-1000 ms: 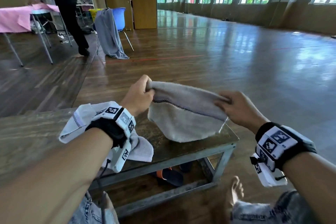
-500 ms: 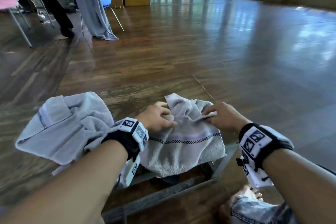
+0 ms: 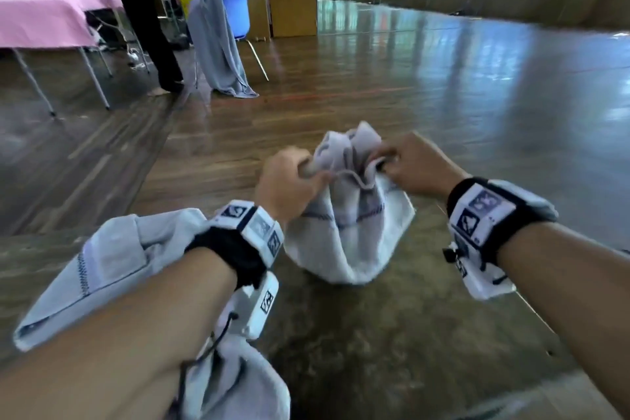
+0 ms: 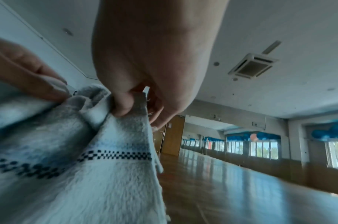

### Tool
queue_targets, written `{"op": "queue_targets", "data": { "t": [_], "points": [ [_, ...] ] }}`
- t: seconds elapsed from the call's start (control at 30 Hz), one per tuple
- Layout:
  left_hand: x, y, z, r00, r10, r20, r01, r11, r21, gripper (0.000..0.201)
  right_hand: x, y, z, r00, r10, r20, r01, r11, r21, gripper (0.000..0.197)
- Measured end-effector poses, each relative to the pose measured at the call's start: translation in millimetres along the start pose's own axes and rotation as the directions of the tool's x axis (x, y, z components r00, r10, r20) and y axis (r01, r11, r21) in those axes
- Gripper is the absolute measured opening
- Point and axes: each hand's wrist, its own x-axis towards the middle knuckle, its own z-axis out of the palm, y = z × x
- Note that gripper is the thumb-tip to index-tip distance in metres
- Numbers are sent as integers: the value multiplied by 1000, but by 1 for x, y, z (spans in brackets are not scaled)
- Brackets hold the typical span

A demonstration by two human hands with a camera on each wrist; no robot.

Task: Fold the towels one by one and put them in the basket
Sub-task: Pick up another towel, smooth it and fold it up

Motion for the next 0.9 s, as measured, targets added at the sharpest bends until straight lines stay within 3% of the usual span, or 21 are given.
{"op": "queue_targets", "data": {
  "t": [0.17,0.23,0.43,0.53,0.6,0.7,0.77,0.8,0.87,0.9],
  "points": [
    [48,-18,-50,967,62,-248,-27,989,142,19,42,11,-30,949,153,-276,-150,988,33,31],
    [56,-26,-68,955,62,-290,-15,987,162,8,43,17,-39,923,186,-337,-173,983,69,49],
    [61,-26,-79,973,22,-230,46,957,285,2,46,22,-37,928,255,-273,-147,921,361,47],
    [59,-21,-74,959,-163,-231,195,973,124,4,52,29,-31,931,282,-233,-162,889,429,38],
    [57,-20,-73,952,-214,-217,225,974,31,6,56,33,-28,930,277,-244,-161,899,407,32],
    [49,-19,-73,944,-117,-310,128,992,17,13,51,34,-23,927,187,-324,-75,941,331,26],
    [33,-26,-73,932,-40,-360,66,996,59,17,40,35,-17,944,131,-304,-31,949,313,22],
    [22,-33,-70,950,-49,-309,78,994,82,20,33,39,-12,964,117,-238,-46,958,283,20],
    [-5,-54,-58,983,-172,-58,180,964,195,26,15,47,1,996,88,12,-88,986,139,14],
    [-21,-66,-50,964,-256,78,229,939,255,28,4,52,9,986,78,147,-89,994,69,13]
  ]
}}
